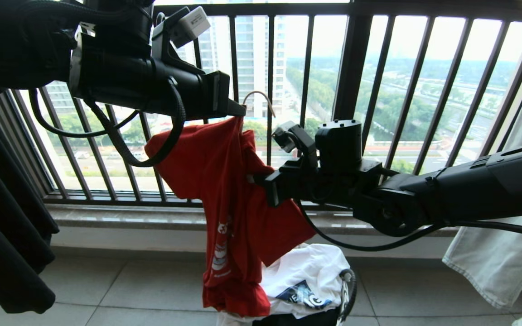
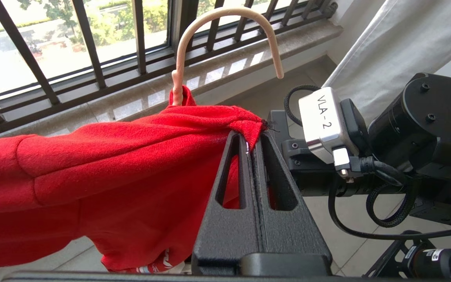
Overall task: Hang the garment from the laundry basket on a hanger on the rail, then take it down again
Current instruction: Hang the clothes on the clothes rack
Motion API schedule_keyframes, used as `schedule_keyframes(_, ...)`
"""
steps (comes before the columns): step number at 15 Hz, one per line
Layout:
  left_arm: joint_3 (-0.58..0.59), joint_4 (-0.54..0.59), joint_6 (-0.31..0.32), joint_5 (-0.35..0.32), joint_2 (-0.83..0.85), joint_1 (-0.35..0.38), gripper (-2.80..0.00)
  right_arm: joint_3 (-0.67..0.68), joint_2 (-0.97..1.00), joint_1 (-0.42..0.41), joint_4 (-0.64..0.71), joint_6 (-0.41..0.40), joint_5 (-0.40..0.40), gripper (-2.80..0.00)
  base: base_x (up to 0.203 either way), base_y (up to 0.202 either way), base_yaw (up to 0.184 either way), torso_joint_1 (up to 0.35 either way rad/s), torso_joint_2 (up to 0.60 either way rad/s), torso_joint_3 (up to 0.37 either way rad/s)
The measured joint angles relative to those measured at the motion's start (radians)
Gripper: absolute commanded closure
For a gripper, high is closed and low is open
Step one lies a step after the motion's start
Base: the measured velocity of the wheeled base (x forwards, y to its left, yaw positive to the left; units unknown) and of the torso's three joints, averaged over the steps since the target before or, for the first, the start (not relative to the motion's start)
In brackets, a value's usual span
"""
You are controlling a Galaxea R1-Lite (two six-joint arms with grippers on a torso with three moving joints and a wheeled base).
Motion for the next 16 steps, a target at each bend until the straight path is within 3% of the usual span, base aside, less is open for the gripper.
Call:
schedule_keyframes(5, 0.017, 0.0, 0.0, 0.016, 0.003, -0.002, 0.0, 0.0, 0.0, 0.001, 0.001, 0.0, 0.0, 0.0, 0.0, 0.0, 0.0, 0.0, 0.0, 0.0)
schedule_keyframes(6, 0.019, -0.001, -0.001, 0.017, 0.003, -0.001, -2.8, 0.0, 0.0, 0.0, 0.001, 0.0, 0.0, 0.0, 0.0, 0.0, 0.0, 0.0, 0.0, 0.0)
schedule_keyframes(11, 0.027, 0.002, 0.002, 0.023, -0.006, -0.001, -2.8, 0.0, -0.001, 0.0, 0.001, 0.0, 0.0, 0.0, 0.0, 0.0, 0.0, 0.0, 0.0, 0.0)
schedule_keyframes(16, 0.109, 0.004, 0.021, 0.029, -0.046, -0.002, -2.8, -0.001, -0.004, -0.002, 0.001, -0.001, -0.003, 0.0, 0.0, 0.0, 0.0, 0.0, 0.0, 0.0)
